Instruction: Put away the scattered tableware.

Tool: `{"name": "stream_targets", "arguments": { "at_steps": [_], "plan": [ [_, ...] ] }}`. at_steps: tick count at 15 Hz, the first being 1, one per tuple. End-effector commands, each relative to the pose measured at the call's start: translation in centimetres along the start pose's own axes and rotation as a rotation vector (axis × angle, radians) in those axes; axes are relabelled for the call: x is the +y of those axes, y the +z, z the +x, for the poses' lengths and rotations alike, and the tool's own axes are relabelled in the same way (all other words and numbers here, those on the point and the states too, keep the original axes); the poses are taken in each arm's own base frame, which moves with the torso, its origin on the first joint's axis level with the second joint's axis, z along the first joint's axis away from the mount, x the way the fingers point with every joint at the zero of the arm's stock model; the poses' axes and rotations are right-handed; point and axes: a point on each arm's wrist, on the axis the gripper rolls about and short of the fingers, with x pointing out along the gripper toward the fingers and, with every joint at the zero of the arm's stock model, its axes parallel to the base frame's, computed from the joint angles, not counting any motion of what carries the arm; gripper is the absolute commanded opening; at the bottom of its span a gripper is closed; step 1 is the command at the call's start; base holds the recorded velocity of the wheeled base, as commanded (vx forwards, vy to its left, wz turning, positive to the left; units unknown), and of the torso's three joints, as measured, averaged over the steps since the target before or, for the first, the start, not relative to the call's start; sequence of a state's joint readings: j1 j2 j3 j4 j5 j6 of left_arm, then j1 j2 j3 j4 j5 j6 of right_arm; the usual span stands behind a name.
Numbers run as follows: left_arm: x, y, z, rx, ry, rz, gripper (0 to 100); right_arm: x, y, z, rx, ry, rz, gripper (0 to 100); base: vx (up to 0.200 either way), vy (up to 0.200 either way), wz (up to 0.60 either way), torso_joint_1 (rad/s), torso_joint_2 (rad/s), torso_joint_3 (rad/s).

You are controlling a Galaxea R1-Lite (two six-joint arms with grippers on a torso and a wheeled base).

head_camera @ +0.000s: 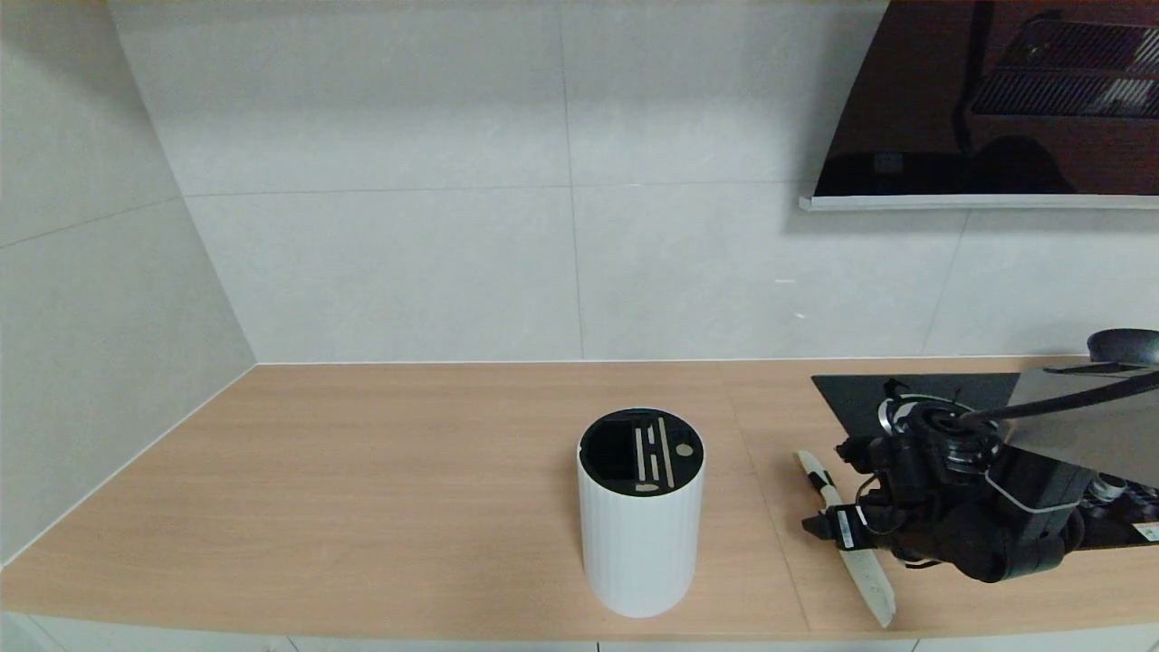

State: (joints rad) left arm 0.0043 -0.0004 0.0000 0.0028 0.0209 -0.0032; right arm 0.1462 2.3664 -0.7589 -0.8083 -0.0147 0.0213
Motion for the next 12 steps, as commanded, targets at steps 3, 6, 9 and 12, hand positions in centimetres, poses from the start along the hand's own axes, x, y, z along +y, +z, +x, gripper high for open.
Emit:
{"name": "stream_targets", "arguments": {
  "at_steps": [3, 6, 9, 12],
  "plan": [
    [0.0, 0.0, 0.0, 0.001, 0.001, 0.0, 100, -0.4, -0.2, 0.9, 0.0, -0.021, 0.013, 100, 0.0, 0.0, 0.0, 0.0, 0.0, 0.0],
    [0.0, 0.0, 0.0, 0.001, 0.001, 0.0, 100, -0.4, -0.1, 1.5, -0.004, -0.036, 0.01, 100, 0.0, 0.0, 0.0, 0.0, 0.0, 0.0],
    [0.0, 0.0, 0.0, 0.001, 0.001, 0.0, 100, -0.4, 0.0, 1.8, -0.01, -0.041, 0.01, 100, 0.0, 0.0, 0.0, 0.0, 0.0, 0.0],
    [0.0, 0.0, 0.0, 0.001, 0.001, 0.0, 100, -0.4, 0.0, 1.8, -0.008, -0.041, 0.01, 100, 0.0, 0.0, 0.0, 0.0, 0.0, 0.0]
  ]
}}
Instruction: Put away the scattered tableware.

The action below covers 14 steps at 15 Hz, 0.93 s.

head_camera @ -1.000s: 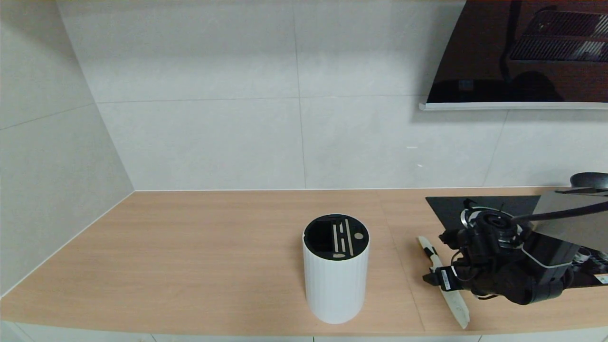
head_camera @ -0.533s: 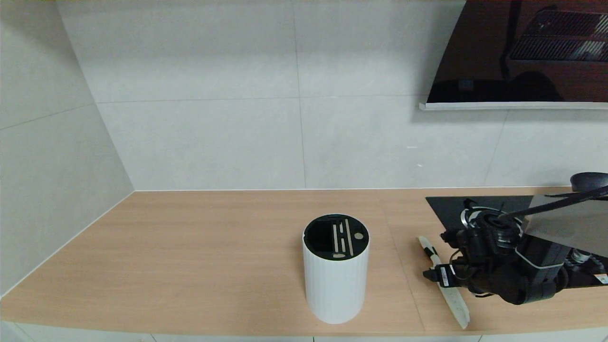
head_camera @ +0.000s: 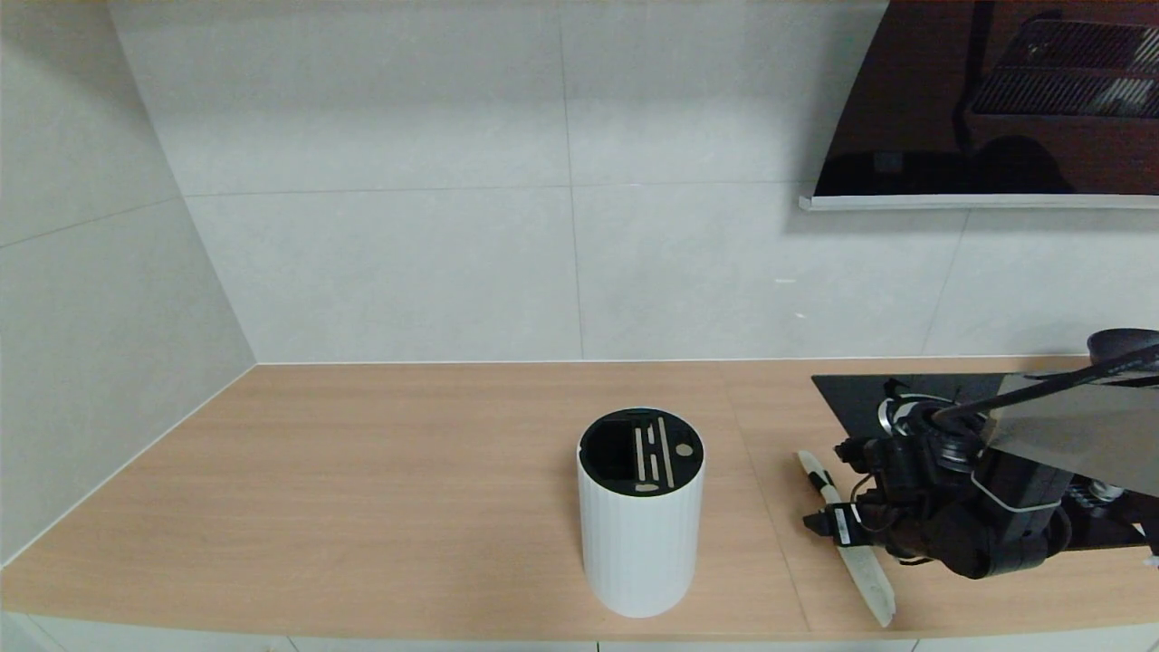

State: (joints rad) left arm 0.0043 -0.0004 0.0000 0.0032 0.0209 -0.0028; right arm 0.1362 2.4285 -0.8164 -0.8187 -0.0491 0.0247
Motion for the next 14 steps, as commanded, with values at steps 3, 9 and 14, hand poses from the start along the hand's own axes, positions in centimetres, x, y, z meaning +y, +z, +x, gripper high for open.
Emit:
{"name": "stream_targets", "arguments": {
  "at_steps": [3, 9, 14],
  "plan": [
    [0.0, 0.0, 0.0, 0.0, 0.001, 0.0, 100, 0.02, -0.09, 0.11, 0.003, 0.0, -0.001, 0, 0.0, 0.0, 0.0, 0.0, 0.0, 0.0],
    [0.0, 0.0, 0.0, 0.0, 0.001, 0.0, 100, 0.12, -0.37, 0.25, 0.011, -0.048, -0.012, 0, 0.0, 0.0, 0.0, 0.0, 0.0, 0.0],
    [0.0, 0.0, 0.0, 0.0, 0.001, 0.0, 100, 0.11, 0.2, -0.35, -0.011, -0.047, -0.004, 0, 0.0, 0.0, 0.0, 0.0, 0.0, 0.0]
  ]
}}
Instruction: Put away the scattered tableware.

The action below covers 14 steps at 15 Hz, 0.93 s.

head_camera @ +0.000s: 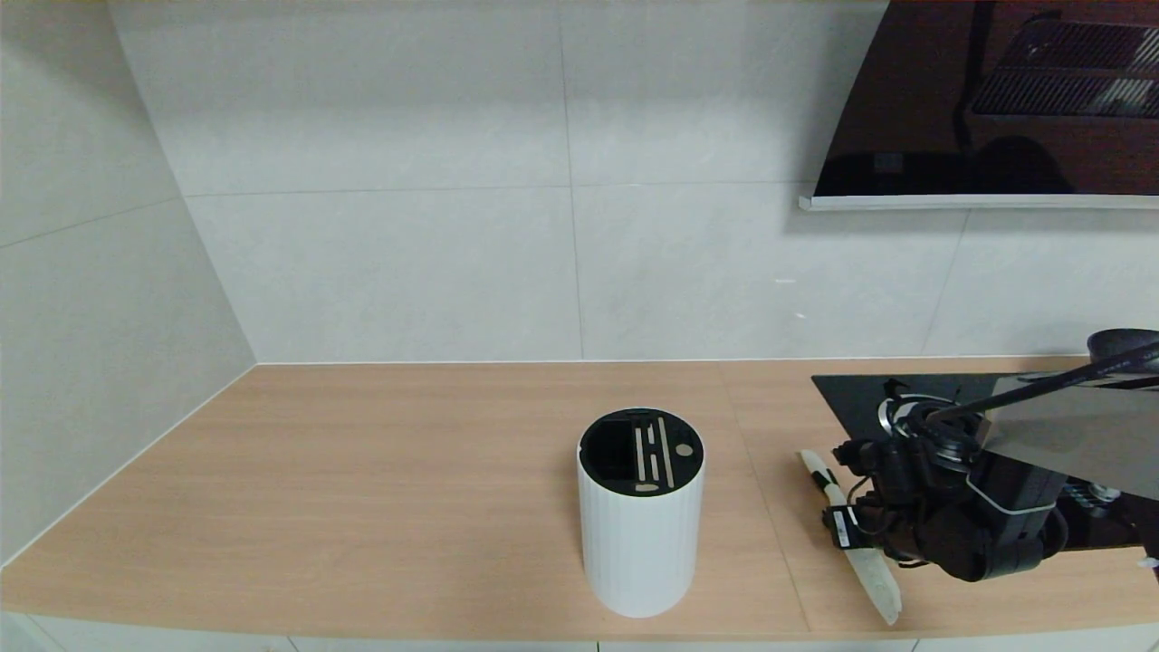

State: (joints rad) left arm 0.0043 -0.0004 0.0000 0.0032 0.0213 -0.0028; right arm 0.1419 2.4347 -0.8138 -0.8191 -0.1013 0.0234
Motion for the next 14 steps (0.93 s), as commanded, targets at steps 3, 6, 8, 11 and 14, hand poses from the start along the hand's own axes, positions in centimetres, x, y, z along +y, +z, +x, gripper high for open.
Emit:
{"name": "stream_targets", "arguments": {
  "at_steps": [3, 6, 8, 11, 14],
  "plan": [
    [0.0, 0.0, 0.0, 0.0, 0.001, 0.0, 100, -0.2, 1.8, -2.7, -0.073, 0.002, 0.01, 0, 0.0, 0.0, 0.0, 0.0, 0.0, 0.0],
    [0.0, 0.0, 0.0, 0.0, 0.001, 0.0, 100, -0.5, 3.3, -5.6, -0.167, 0.005, 0.018, 0, 0.0, 0.0, 0.0, 0.0, 0.0, 0.0],
    [0.0, 0.0, 0.0, -0.001, 0.001, 0.0, 100, -0.4, 4.7, -8.1, -0.238, 0.012, 0.02, 0, 0.0, 0.0, 0.0, 0.0, 0.0, 0.0],
    [0.0, 3.0, -0.9, -0.133, -0.01, -0.081, 100, 0.2, 7.0, -13.3, -0.372, 0.043, 0.014, 0, 0.0, 0.0, 0.0, 0.0, 0.0, 0.0],
    [-0.3, 5.5, -0.8, 0.047, -0.207, -0.032, 100, 0.4, 8.7, -18.1, -0.514, 0.069, 0.02, 0, 0.0, 0.0, 0.0, 0.0, 0.0, 0.0]
  ]
}}
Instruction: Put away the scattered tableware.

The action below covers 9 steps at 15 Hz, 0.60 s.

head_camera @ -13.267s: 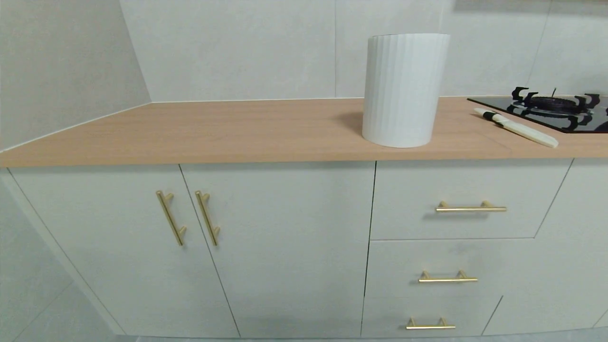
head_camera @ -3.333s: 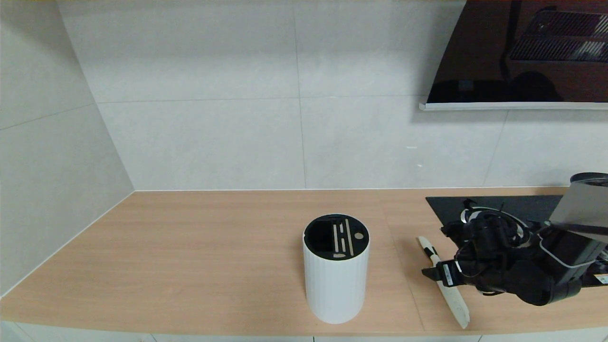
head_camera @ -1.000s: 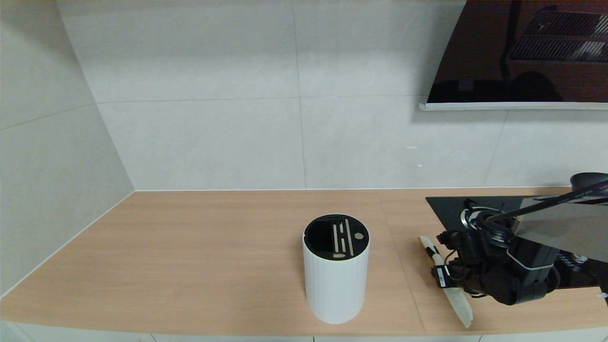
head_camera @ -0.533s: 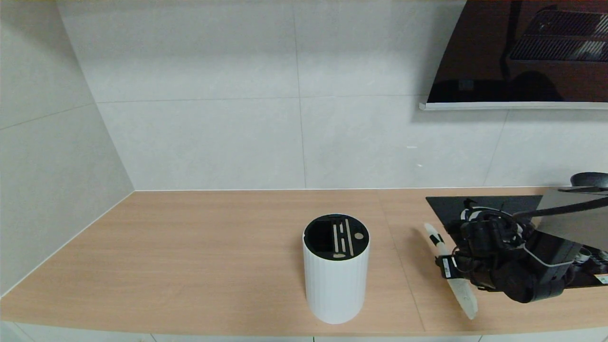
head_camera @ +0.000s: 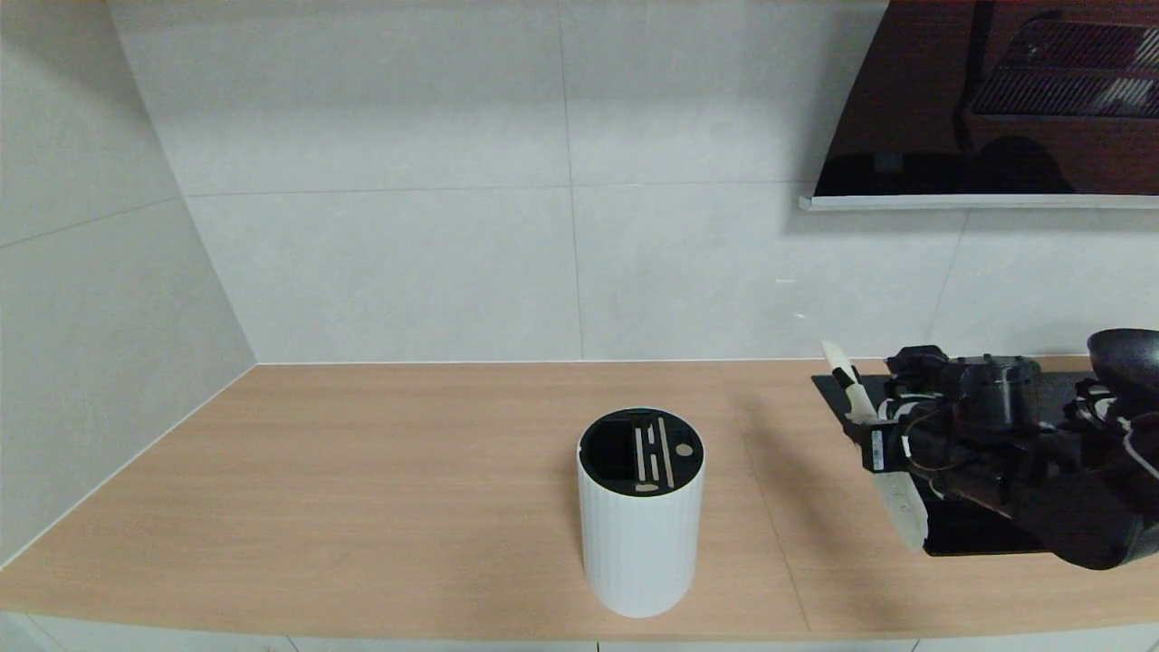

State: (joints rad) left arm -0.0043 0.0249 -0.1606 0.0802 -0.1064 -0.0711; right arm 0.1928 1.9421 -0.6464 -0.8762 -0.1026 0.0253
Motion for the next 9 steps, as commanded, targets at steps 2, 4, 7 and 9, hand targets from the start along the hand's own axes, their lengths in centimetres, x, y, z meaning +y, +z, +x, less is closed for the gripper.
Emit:
{"name": "stream_targets", "arguments": {
  "at_steps": [2, 4, 7, 9],
  "plan": [
    [-0.3, 5.3, 2.7, 0.176, -0.094, 0.102, 100, 0.3, 5.4, -4.8, -0.183, 0.023, 0.007, 0, 0.0, 0.0, 0.0, 0.0, 0.0, 0.0],
    [-0.4, 9.2, 5.5, 0.205, -0.135, 0.101, 100, 1.4, 7.3, -5.9, -0.195, 0.064, 0.002, 0, 0.0, 0.0, 0.0, 0.0, 0.0, 0.0],
    [-0.5, 13.7, 13.3, 0.309, -0.294, -0.009, 100, 4.4, 9.6, -6.5, -0.251, 0.156, -0.017, 0, 0.0, 0.0, 0.0, 0.0, 0.0, 0.0],
    [-0.8, 13.7, 16.8, 0.338, -0.38, -0.069, 100, 5.6, 10.1, -6.9, -0.262, 0.195, -0.026, 0, 0.0, 0.0, 0.0, 0.0, 0.0, 0.0]
  ]
}}
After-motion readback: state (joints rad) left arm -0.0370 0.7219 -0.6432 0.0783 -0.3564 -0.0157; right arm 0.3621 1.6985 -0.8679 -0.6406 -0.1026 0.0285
